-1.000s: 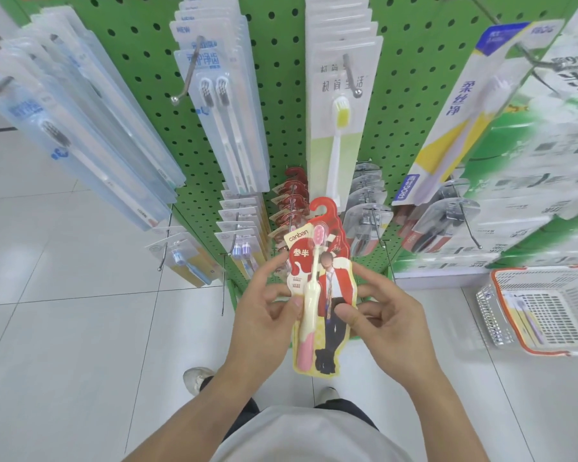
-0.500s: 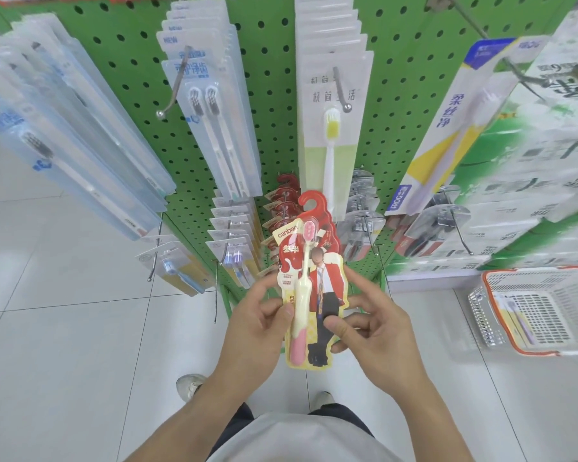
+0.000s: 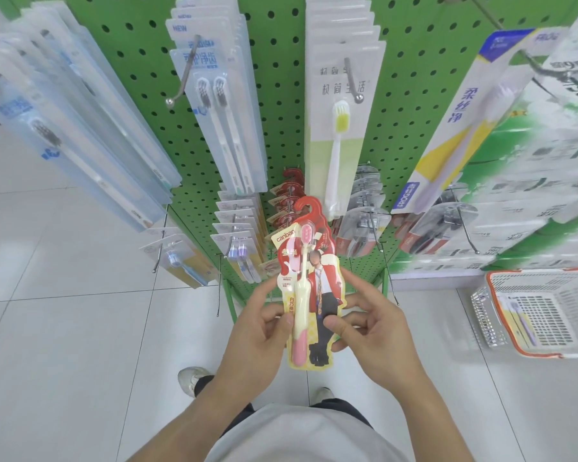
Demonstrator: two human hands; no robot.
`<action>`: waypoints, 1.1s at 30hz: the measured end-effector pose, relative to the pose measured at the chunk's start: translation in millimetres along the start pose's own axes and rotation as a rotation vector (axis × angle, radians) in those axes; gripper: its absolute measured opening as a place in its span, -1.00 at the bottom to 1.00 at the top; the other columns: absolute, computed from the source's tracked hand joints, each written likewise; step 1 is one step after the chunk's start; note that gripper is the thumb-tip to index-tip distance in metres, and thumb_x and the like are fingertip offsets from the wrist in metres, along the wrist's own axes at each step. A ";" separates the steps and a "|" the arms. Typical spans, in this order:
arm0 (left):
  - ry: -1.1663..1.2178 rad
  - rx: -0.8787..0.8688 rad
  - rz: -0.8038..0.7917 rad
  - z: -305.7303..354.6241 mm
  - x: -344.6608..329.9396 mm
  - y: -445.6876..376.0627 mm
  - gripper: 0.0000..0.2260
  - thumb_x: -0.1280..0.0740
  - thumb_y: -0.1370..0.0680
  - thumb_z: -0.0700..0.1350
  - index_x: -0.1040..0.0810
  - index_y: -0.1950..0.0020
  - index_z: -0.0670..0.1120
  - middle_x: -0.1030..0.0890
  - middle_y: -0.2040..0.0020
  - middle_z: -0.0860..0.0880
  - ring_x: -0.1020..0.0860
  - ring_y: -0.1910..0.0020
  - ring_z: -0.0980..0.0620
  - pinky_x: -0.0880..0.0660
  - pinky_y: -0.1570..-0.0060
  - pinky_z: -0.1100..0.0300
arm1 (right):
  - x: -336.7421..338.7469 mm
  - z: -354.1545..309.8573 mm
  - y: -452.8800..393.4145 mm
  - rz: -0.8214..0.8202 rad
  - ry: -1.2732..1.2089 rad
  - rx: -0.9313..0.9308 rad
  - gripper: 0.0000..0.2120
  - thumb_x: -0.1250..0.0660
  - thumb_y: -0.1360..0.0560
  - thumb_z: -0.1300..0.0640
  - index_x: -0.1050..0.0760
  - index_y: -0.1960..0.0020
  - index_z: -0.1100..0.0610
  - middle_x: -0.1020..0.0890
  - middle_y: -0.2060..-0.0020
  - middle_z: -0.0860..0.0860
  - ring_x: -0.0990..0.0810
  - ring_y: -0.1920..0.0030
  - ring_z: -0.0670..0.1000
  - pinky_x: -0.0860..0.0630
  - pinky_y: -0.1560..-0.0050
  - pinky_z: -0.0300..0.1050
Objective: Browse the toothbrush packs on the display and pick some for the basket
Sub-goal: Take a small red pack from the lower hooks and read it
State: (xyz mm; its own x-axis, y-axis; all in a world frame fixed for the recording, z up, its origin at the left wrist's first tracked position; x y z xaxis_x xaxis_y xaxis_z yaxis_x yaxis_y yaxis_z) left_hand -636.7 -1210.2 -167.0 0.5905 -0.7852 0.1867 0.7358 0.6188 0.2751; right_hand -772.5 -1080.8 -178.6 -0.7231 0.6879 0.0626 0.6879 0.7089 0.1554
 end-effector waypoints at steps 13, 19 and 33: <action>-0.006 0.021 0.066 -9.4 7.9 2.7 -0.49 -0.28 -0.58 -0.37 -0.38 -0.41 0.12 -0.69 -0.01 0.10 -0.68 0.05 -0.03 -0.61 -0.03 0.00 | -4.9 -10.7 6.7 0.046 0.065 -0.008 -0.34 -0.51 -0.46 0.34 -0.49 -0.34 -0.28 -0.62 0.17 -0.15 -0.67 0.38 0.13 -0.67 0.22 0.08; -0.259 -0.290 0.371 28.8 20.5 12.1 -0.59 -0.44 -0.54 0.01 -0.42 -0.35 0.15 -0.48 -0.19 0.23 -0.49 -0.23 0.23 -0.37 -0.17 0.47 | -12.2 -26.8 10.1 -0.004 0.212 0.073 -0.62 -0.51 -0.47 0.30 -0.52 -0.07 -0.13 -0.67 0.15 -0.17 -0.66 0.28 -0.05 -0.63 0.22 -0.01; -0.206 -0.267 0.377 40.1 26.4 7.9 -0.83 -0.36 -0.62 -0.10 -0.62 -0.11 0.18 -0.60 -0.16 0.11 -0.65 0.08 0.14 -0.55 0.25 0.35 | -50.2 -38.0 23.5 0.005 0.567 0.657 -0.69 -0.54 -0.44 0.22 -0.62 -0.14 0.02 -0.44 -0.40 -0.02 -0.40 -0.45 0.04 -0.38 -0.40 -0.11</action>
State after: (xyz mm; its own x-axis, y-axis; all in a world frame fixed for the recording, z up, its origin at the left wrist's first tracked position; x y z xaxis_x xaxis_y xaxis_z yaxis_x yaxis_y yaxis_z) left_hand -628.6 -1227.1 -122.1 0.7736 -0.4781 0.4158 0.5591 0.8238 -0.0930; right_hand -722.4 -1104.6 -140.6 -0.5215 0.6338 0.5713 0.4616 0.7726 -0.4359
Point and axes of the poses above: each hand's wrist, its own y-axis away from the middle knuckle, its own x-axis out of the back of the hand, z = x × y, the point moved 6 cm from there along -y, towards the middle knuckle
